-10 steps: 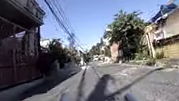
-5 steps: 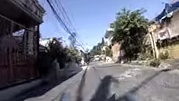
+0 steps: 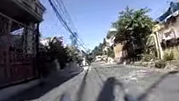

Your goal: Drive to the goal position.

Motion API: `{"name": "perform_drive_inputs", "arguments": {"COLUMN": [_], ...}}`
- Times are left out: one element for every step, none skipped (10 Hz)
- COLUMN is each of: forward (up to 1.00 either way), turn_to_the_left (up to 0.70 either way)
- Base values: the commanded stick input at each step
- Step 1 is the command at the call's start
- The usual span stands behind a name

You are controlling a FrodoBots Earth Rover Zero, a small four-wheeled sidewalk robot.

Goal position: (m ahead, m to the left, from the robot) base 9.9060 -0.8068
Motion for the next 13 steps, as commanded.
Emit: {"name": "perform_drive_inputs", "arguments": {"forward": [0.7, 0.7, 0.7, 0.7, 0.7, 0.7, 0.7, 0.7, 0.7, 0.7, 0.7, 0.7, 0.7], "turn_to_the_left": [0.33, 0.29, 0.23, 0.17, 0.11, 0.04, 0.0, 0.0, 0.0, 0.0, 0.0, 0.0, 0.0]}}
